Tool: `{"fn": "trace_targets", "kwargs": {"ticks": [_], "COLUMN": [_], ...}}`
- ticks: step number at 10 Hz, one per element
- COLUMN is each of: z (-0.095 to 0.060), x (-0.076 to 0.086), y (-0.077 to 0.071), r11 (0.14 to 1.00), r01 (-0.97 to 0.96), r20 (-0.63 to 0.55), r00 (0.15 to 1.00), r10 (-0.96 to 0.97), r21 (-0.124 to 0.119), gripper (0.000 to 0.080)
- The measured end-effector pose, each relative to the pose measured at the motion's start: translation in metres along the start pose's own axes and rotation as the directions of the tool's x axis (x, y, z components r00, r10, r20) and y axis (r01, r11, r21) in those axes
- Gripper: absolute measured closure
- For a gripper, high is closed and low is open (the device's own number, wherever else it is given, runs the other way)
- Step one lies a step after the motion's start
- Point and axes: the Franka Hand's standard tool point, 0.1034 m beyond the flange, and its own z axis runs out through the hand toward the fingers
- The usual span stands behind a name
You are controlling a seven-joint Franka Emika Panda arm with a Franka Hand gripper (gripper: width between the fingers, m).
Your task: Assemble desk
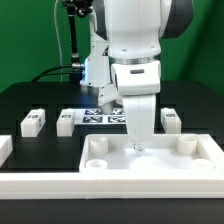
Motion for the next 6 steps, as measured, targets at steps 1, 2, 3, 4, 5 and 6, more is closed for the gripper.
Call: {"fn": "trace_targets", "kwargs": {"ticks": [1, 2, 3, 4, 5, 6], "z": [0.0, 0.0, 0.0, -0.009, -0.026, -0.036], "x": [0.0, 0.0, 0.0, 0.003, 0.009, 0.017], "y": [0.0, 0.0, 0.0, 0.001, -0.006, -0.015], "r11": [1.0, 1.0, 1.0, 0.995, 0.981, 0.948], "r01": [0.0, 0.0, -0.003, -0.099, -0.188, -0.314], "r20": [0.0, 0.0, 0.0, 0.002, 0.007, 0.006], "r00": [1.0, 1.0, 1.0, 0.995, 0.982, 0.949], "r10": [0.0, 0.0, 0.003, 0.099, 0.189, 0.315], "r21": [0.0, 0.001, 0.0, -0.016, -0.037, -0.048], "gripper": [0.0151, 0.0151, 0.0151, 0.0151, 0.0151, 0.0151]}}
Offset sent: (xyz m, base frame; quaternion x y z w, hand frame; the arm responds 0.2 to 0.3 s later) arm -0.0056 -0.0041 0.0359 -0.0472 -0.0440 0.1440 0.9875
